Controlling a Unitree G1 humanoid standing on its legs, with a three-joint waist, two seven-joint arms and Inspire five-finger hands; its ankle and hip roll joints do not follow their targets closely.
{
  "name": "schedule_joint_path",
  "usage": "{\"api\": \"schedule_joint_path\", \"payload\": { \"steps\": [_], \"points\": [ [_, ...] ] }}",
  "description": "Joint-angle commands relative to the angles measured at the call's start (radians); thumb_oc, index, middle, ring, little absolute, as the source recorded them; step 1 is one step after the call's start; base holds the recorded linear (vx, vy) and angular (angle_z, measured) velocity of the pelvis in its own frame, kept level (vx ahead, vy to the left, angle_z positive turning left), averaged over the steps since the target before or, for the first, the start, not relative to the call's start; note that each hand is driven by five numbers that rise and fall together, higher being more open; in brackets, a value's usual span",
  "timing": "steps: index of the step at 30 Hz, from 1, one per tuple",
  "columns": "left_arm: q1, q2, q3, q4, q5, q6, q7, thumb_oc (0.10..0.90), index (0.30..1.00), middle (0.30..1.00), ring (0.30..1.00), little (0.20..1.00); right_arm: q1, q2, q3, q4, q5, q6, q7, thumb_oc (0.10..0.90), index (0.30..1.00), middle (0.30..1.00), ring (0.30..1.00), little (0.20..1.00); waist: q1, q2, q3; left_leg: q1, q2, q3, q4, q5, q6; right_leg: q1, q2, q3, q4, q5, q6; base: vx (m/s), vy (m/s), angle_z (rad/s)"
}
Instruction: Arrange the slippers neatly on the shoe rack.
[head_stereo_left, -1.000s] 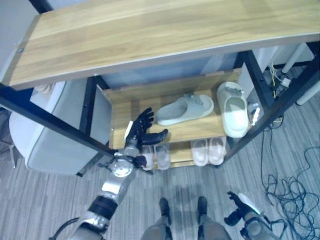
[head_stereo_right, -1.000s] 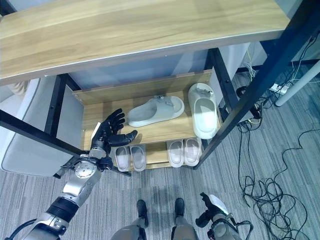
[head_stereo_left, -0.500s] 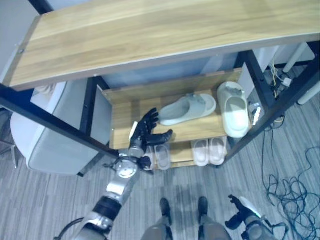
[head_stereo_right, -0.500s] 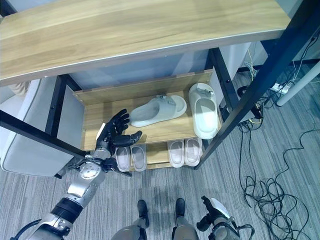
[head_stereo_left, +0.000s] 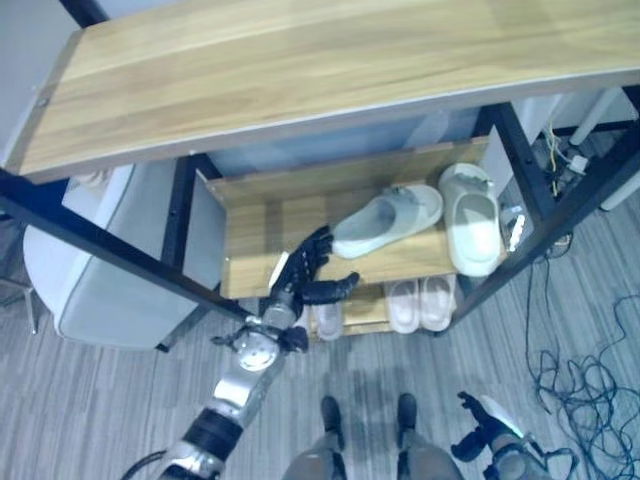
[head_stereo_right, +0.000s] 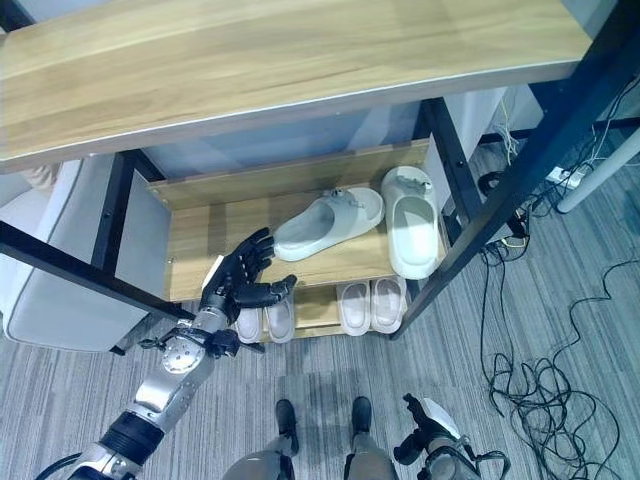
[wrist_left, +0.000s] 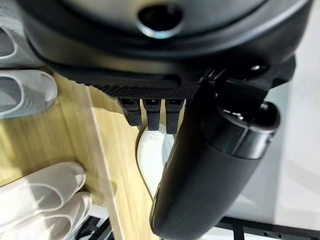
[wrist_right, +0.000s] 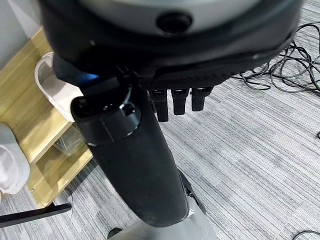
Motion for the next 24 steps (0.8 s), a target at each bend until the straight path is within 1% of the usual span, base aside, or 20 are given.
{"api": "schedule_joint_path", "payload": {
  "steps": [1, 14, 24],
  "points": [
    [-0.065, -0.029, -0.058, -0.049, 0.017, -0.049, -0.077, 0.8, 0.9, 0.9, 0.9, 0.9, 0.021, -0.026, -0.021, -0.06, -0.035, -0.023, -0.036, 0.8, 0.9, 0.9, 0.9, 0.9, 0.004, -0.036, -0.039, 0.049, 0.04, 0.019, -0.008, -0.04, -0.092, -0.008, -0.076, -0.041, -0.002, -0.09, 0.087, 0.0, -0.019, 0.04],
    [-0.057, -0.047, -0.142, -0.086, -0.012, -0.031, -0.108, 0.8, 0.9, 0.9, 0.9, 0.9, -0.003, -0.023, 0.001, -0.063, -0.035, -0.025, -0.053, 0.8, 0.9, 0.9, 0.9, 0.9, 0.005, -0.043, -0.031, 0.049, 0.037, 0.01, -0.008, -0.044, -0.088, -0.006, -0.073, -0.045, -0.002, -0.088, 0.086, 0.0, -0.003, 0.0],
    [-0.105, -0.072, -0.259, -0.107, -0.016, -0.012, -0.139, 0.8, 0.9, 0.9, 0.9, 0.9, -0.029, -0.014, 0.027, -0.061, -0.03, -0.025, -0.069, 0.8, 0.9, 0.9, 0.9, 0.9, -0.001, -0.043, -0.023, 0.051, 0.032, 0.007, -0.008, -0.05, -0.085, -0.006, -0.075, -0.044, -0.002, -0.085, 0.087, 0.0, -0.004, 0.02]
  ]
}}
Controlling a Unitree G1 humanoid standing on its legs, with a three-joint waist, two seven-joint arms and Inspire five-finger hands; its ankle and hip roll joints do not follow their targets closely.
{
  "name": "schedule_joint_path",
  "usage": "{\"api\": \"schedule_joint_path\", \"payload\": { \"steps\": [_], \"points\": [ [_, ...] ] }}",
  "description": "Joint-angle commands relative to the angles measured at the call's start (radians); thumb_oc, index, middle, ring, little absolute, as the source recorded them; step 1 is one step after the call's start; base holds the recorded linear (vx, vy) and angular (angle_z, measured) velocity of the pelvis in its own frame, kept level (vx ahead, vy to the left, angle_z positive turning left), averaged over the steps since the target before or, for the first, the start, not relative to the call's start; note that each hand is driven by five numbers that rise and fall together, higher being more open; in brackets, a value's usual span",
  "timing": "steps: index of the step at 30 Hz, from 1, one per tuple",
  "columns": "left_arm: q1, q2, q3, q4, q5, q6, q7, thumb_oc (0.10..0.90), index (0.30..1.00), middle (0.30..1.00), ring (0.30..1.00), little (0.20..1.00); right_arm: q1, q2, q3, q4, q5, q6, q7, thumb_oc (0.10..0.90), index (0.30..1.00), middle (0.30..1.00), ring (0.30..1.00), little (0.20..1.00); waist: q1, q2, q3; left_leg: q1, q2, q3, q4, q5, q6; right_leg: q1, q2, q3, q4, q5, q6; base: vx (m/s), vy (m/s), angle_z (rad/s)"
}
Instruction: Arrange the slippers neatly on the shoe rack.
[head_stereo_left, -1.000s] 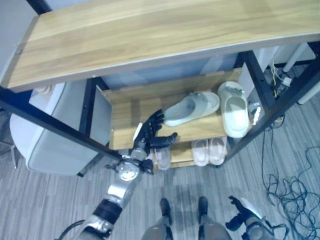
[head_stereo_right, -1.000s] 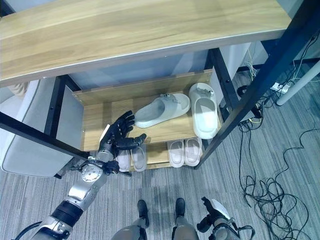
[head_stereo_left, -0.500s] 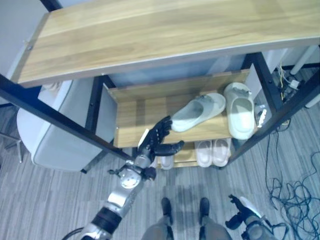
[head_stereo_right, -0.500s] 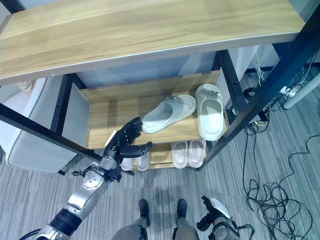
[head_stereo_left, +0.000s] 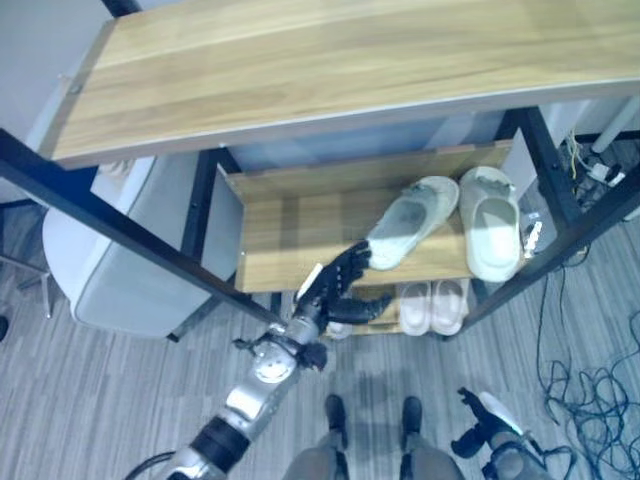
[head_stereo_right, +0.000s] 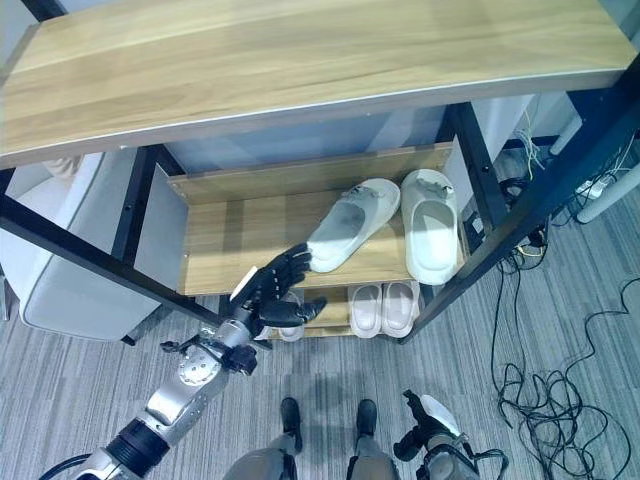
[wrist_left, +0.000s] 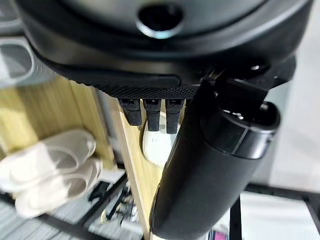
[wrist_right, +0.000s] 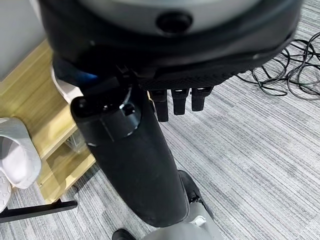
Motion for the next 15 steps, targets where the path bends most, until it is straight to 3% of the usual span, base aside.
{"api": "schedule_joint_path", "payload": {
  "steps": [1, 8, 9, 15],
  "points": [
    [-0.093, -0.059, -0.087, -0.069, 0.006, -0.02, -0.084, 0.8, 0.9, 0.9, 0.9, 0.9, -0.017, -0.017, 0.016, -0.063, -0.03, -0.026, -0.039, 0.8, 0.9, 0.9, 0.9, 0.9, -0.022, -0.042, -0.024, 0.052, 0.047, 0.017, -0.007, -0.047, -0.086, -0.011, -0.062, -0.034, -0.002, -0.081, 0.079, 0.0, 0.0, 0.0],
    [-0.125, -0.029, -0.019, -0.102, 0.044, -0.046, -0.031, 0.8, 0.9, 0.9, 0.9, 0.9, -0.004, -0.02, 0.013, -0.079, -0.038, -0.033, -0.042, 0.8, 0.9, 0.9, 0.9, 0.9, -0.022, -0.041, -0.027, 0.057, 0.046, 0.018, -0.007, -0.05, -0.085, -0.008, -0.065, -0.036, -0.002, -0.081, 0.08, 0.0, 0.0, 0.0],
    [-0.13, -0.009, 0.034, -0.115, 0.04, -0.057, -0.009, 0.8, 0.9, 0.9, 0.9, 0.9, 0.006, -0.019, 0.007, -0.074, -0.037, -0.033, -0.038, 0.8, 0.9, 0.9, 0.9, 0.9, -0.017, -0.039, -0.031, 0.058, 0.045, 0.018, -0.007, -0.049, -0.085, -0.006, -0.064, -0.038, -0.002, -0.082, 0.08, 0.0, 0.0, 0.0],
    [-0.093, 0.044, 0.142, -0.174, 0.026, -0.071, 0.001, 0.8, 0.9, 0.9, 0.9, 0.9, 0.017, -0.009, 0.002, -0.058, -0.041, -0.03, -0.02, 0.8, 0.9, 0.9, 0.9, 0.9, -0.002, -0.035, -0.043, 0.063, 0.045, 0.015, -0.007, -0.047, -0.087, 0.004, -0.066, -0.047, -0.002, -0.084, 0.079, 0.0, 0.0, 0.0]
  ]
}}
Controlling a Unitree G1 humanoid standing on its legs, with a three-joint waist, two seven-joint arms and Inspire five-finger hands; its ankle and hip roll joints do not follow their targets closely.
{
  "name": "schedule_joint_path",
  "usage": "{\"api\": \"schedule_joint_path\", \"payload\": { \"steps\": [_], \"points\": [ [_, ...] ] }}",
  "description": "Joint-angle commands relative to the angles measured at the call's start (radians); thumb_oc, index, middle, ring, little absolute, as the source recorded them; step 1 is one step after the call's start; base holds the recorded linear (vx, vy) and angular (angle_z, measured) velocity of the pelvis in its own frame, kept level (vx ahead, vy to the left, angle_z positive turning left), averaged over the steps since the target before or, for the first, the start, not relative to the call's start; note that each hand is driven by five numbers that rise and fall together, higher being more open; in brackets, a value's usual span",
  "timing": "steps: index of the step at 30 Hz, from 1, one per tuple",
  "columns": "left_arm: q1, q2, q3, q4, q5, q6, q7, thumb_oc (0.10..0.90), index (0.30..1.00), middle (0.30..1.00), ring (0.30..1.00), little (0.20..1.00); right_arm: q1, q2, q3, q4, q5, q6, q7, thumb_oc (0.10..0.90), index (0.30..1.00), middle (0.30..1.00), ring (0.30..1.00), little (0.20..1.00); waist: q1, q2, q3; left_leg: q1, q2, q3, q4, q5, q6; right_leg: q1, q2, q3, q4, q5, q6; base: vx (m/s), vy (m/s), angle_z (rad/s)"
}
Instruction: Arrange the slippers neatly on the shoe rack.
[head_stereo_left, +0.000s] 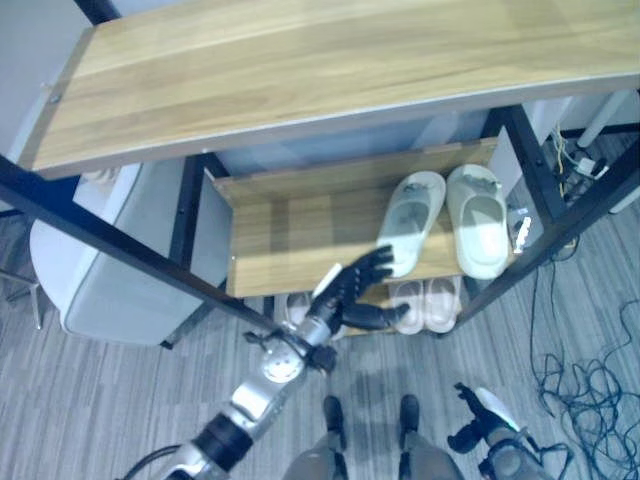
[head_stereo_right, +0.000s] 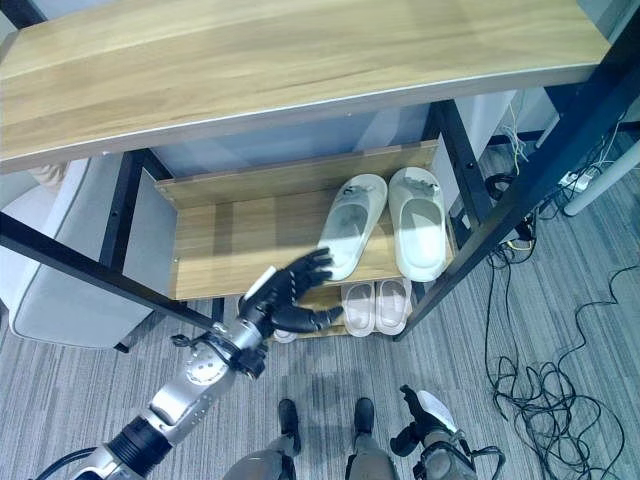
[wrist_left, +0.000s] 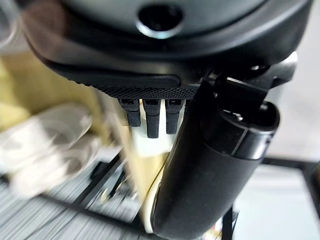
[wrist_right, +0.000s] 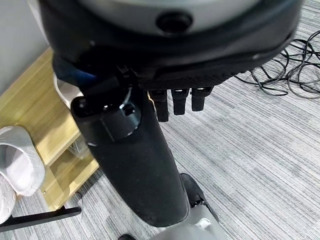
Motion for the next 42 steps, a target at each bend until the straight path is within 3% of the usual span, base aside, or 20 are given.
{"api": "schedule_joint_path", "payload": {
  "steps": [1, 8, 13, 29, 42],
  "points": [
    [-0.082, 0.002, 0.068, -0.092, 0.014, -0.115, 0.017, 0.8, 0.9, 0.9, 0.9, 0.9, 0.011, -0.013, -0.001, -0.036, -0.041, -0.029, -0.011, 0.8, 0.9, 0.9, 0.9, 0.9, 0.024, -0.035, -0.045, 0.06, 0.042, 0.014, -0.008, -0.052, -0.092, 0.004, -0.067, -0.048, -0.002, -0.083, 0.078, 0.01, -0.001, 0.04],
    [-0.035, 0.034, 0.145, -0.158, -0.009, -0.122, 0.015, 0.8, 0.9, 0.9, 0.9, 0.9, 0.016, -0.01, -0.007, -0.04, -0.044, -0.029, 0.002, 0.8, 0.9, 0.9, 0.9, 0.9, 0.036, -0.037, -0.05, 0.063, 0.041, 0.011, -0.008, -0.053, -0.092, 0.01, -0.066, -0.054, -0.002, -0.086, 0.076, 0.0, 0.002, 0.04],
    [-0.058, 0.01, 0.146, -0.111, 0.01, -0.125, 0.042, 0.8, 0.9, 0.9, 0.9, 0.9, 0.009, -0.006, 0.0, -0.032, -0.04, -0.028, 0.007, 0.8, 0.9, 0.9, 0.9, 0.9, 0.035, -0.042, -0.051, 0.06, 0.042, 0.006, -0.008, -0.052, -0.094, 0.01, -0.066, -0.056, -0.002, -0.086, 0.075, 0.0, 0.0, 0.03],
    [-0.143, -0.099, 0.061, 0.105, 0.071, -0.105, 0.096, 0.8, 0.9, 0.9, 0.9, 0.9, 0.014, -0.015, -0.003, -0.033, -0.028, -0.024, -0.01, 0.8, 0.9, 0.9, 0.9, 0.9, 0.006, -0.066, -0.038, 0.038, 0.044, 0.014, -0.008, -0.049, -0.091, -0.018, -0.066, -0.046, -0.002, -0.074, 0.079, 0.0, 0.0, 0.0],
    [-0.2, -0.154, -0.057, 0.108, 0.044, -0.096, 0.066, 0.8, 0.9, 0.9, 0.9, 0.9, 0.005, -0.019, 0.012, -0.033, -0.027, -0.018, -0.019, 0.8, 0.9, 0.9, 0.9, 0.9, -0.011, -0.062, -0.032, 0.043, 0.044, 0.019, -0.008, -0.053, -0.09, -0.022, -0.067, -0.034, -0.002, -0.074, 0.079, 0.0, -0.002, -0.01]
  ]
}}
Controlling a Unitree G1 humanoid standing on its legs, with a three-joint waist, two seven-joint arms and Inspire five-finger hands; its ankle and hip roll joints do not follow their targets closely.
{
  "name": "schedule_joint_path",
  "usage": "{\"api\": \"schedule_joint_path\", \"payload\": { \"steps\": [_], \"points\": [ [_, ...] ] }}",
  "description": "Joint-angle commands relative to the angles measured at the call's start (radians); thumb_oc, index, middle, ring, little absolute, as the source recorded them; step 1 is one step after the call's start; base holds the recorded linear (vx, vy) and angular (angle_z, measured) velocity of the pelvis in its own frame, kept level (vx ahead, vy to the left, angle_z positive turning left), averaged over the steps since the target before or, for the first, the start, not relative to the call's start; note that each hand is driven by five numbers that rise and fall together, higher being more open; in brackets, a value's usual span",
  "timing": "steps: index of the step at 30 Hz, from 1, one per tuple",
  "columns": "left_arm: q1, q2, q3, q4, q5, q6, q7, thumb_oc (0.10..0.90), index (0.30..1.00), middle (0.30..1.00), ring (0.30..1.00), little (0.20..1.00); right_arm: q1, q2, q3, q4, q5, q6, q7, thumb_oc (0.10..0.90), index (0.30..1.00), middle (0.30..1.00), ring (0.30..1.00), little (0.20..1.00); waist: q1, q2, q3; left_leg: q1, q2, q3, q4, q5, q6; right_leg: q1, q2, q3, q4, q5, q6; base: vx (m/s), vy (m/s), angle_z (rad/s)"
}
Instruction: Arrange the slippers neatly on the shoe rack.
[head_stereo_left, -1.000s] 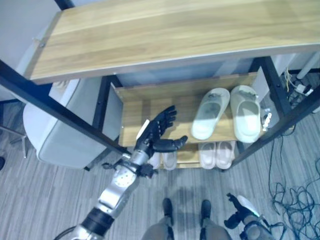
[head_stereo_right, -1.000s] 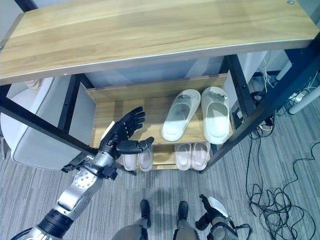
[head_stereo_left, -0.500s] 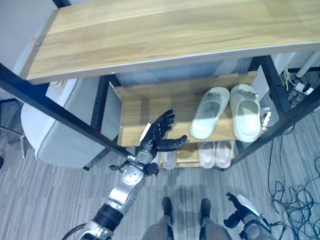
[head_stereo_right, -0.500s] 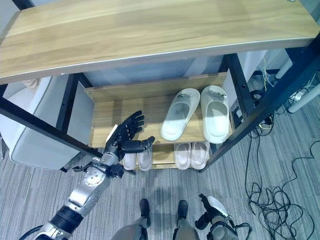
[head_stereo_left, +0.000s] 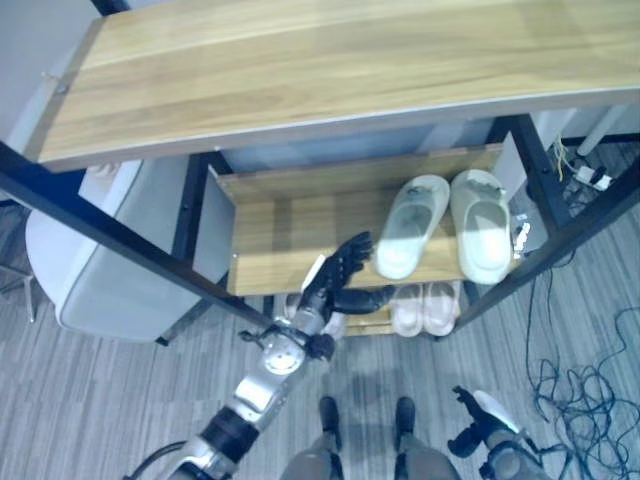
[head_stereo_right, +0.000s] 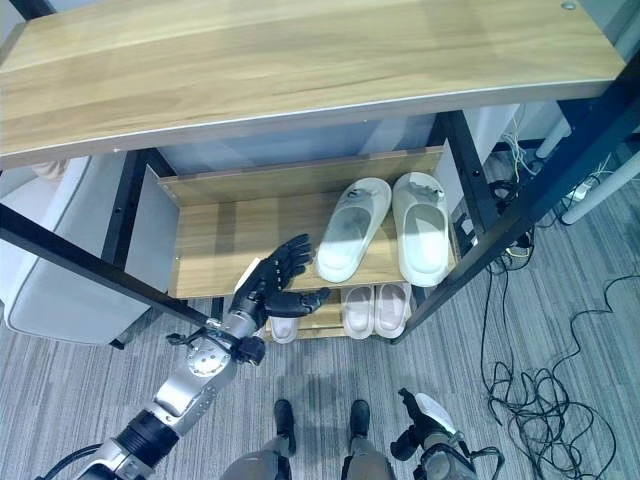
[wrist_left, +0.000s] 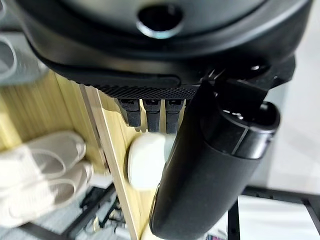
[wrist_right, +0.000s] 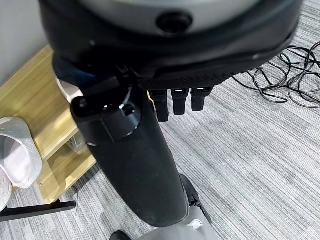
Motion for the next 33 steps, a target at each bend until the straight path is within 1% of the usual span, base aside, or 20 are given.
{"api": "schedule_joint_path", "payload": {
  "steps": [1, 2, 6, 22, 25, 29, 30, 33],
  "points": [
    [-0.159, -0.063, 0.007, 0.003, 0.009, -0.091, -0.032, 0.8, 0.9, 0.9, 0.9, 0.9, 0.005, -0.02, 0.011, -0.029, 0.007, -0.019, -0.034, 0.8, 0.9, 0.9, 0.9, 0.9, -0.005, -0.04, -0.027, 0.046, 0.044, 0.024, -0.008, -0.053, -0.089, -0.021, -0.067, -0.03, -0.002, -0.068, 0.081, -0.02, 0.004, -0.09],
    [-0.167, -0.074, -0.012, 0.004, 0.007, -0.091, -0.033, 0.8, 0.9, 0.9, 0.9, 0.9, 0.003, -0.02, 0.011, -0.03, 0.009, -0.019, -0.037, 0.8, 0.9, 0.9, 0.9, 0.9, -0.008, -0.036, -0.025, 0.044, 0.042, 0.026, -0.008, -0.053, -0.089, -0.024, -0.068, -0.029, -0.002, -0.067, 0.082, -0.02, 0.007, -0.05],
    [-0.192, -0.088, -0.033, 0.007, 0.007, -0.093, -0.028, 0.8, 0.9, 0.9, 0.9, 0.9, 0.004, -0.026, 0.012, -0.035, 0.007, -0.02, -0.04, 0.8, 0.9, 0.9, 0.9, 0.9, -0.016, -0.032, -0.02, 0.042, 0.042, 0.034, -0.008, -0.055, -0.089, -0.032, -0.071, -0.023, -0.002, -0.064, 0.084, -0.02, 0.007, -0.03],
    [-0.263, -0.108, -0.051, 0.02, 0.019, -0.113, -0.007, 0.8, 0.9, 0.9, 0.9, 0.9, 0.033, -0.053, -0.006, -0.025, 0.005, -0.03, -0.045, 0.8, 0.9, 0.9, 0.9, 0.9, -0.035, -0.014, -0.018, 0.048, 0.044, 0.057, -0.008, -0.053, -0.091, -0.045, -0.074, -0.01, -0.002, -0.059, 0.089, -0.01, 0.004, -0.06],
    [-0.261, -0.082, -0.031, 0.025, 0.043, -0.114, -0.004, 0.8, 0.9, 0.9, 0.9, 0.9, 0.04, -0.055, -0.008, -0.024, 0.003, -0.033, -0.041, 0.8, 0.9, 0.9, 0.9, 0.9, -0.033, -0.009, -0.024, 0.051, 0.046, 0.059, -0.008, -0.052, -0.092, -0.042, -0.073, -0.009, -0.002, -0.06, 0.09, 0.0, -0.004, -0.03],
    [-0.249, -0.058, -0.004, 0.026, 0.036, -0.116, -0.003, 0.8, 0.9, 0.9, 0.9, 0.9, 0.042, -0.051, -0.009, -0.008, 0.006, -0.031, -0.036, 0.8, 0.9, 0.9, 0.9, 0.9, -0.029, -0.008, -0.032, 0.054, 0.048, 0.057, -0.008, -0.05, -0.093, -0.036, -0.071, -0.014, -0.002, -0.063, 0.088, 0.0, -0.017, -0.04],
    [-0.233, -0.035, 0.019, 0.016, 0.029, -0.115, -0.007, 0.8, 0.9, 0.9, 0.9, 0.9, 0.042, -0.046, -0.01, 0.001, 0.01, -0.031, -0.033, 0.8, 0.9, 0.9, 0.9, 0.9, -0.022, -0.007, -0.038, 0.057, 0.049, 0.053, -0.008, -0.047, -0.095, -0.026, -0.07, -0.021, -0.002, -0.065, 0.087, 0.0, 0.0, 0.0],
    [-0.213, -0.012, 0.047, -0.004, 0.015, -0.116, -0.01, 0.8, 0.9, 0.9, 0.9, 0.9, 0.038, -0.033, -0.006, 0.015, 0.014, -0.031, -0.025, 0.8, 0.9, 0.9, 0.9, 0.9, -0.013, -0.011, -0.046, 0.063, 0.05, 0.045, -0.008, -0.046, -0.097, -0.012, -0.069, -0.028, -0.002, -0.068, 0.085, 0.02, -0.031, 0.07]
  ]
}}
